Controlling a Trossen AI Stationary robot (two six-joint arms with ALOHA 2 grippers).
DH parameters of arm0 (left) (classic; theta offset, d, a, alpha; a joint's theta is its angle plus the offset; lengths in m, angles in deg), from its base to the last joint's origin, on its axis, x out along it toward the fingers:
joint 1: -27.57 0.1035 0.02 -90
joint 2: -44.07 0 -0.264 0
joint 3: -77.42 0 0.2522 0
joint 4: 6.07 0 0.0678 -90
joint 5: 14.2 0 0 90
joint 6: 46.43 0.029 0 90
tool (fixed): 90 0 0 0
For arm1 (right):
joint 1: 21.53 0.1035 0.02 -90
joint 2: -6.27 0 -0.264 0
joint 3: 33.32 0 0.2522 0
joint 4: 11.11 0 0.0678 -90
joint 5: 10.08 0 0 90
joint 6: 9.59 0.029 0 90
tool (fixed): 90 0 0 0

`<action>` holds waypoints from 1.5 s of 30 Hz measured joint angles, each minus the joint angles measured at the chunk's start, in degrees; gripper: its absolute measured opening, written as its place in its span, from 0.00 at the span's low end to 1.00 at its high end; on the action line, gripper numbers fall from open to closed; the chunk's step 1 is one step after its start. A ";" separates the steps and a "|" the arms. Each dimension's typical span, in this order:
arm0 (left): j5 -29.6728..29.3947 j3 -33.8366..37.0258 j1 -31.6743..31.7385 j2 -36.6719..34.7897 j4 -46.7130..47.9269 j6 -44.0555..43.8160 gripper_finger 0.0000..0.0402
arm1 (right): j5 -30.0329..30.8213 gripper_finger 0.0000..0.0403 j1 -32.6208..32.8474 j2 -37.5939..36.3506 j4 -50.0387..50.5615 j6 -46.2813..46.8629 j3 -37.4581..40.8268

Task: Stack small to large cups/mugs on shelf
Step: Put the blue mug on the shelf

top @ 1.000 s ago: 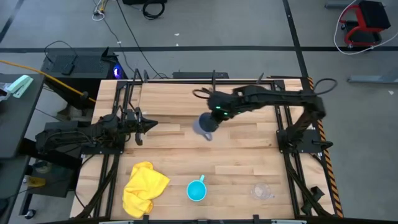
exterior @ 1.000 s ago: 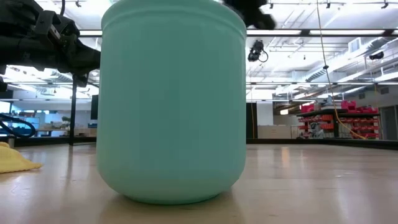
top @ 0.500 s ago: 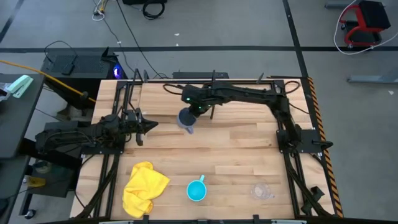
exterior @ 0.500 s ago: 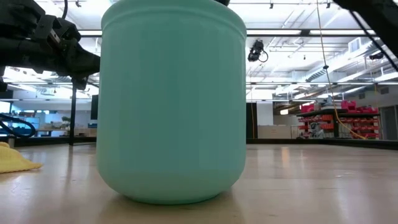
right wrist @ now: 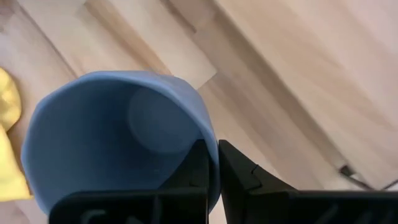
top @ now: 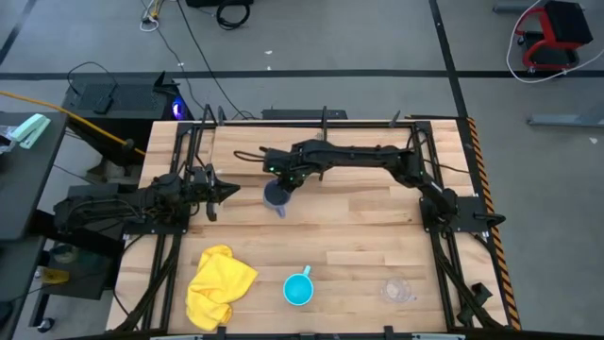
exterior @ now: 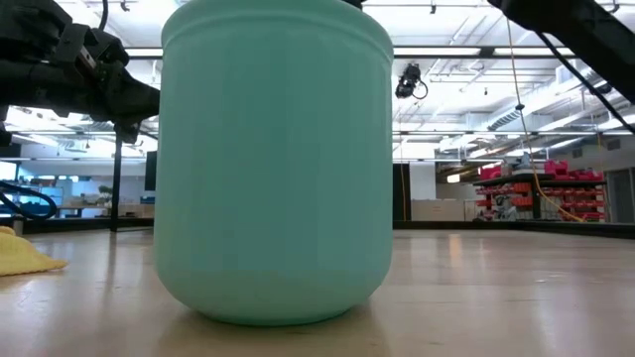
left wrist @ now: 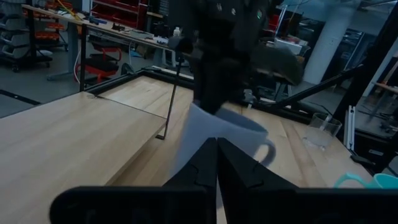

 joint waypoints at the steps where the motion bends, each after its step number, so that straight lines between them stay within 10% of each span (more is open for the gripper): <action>1: 0.01 -0.01 -0.02 0.00 0.00 -0.03 0.04 | -0.12 0.04 0.20 0.34 -0.19 0.08 -0.03; 45: 0.01 0.00 -0.01 0.00 2.16 -1.50 0.07 | 0.56 0.04 0.43 2.09 -0.72 0.64 4.34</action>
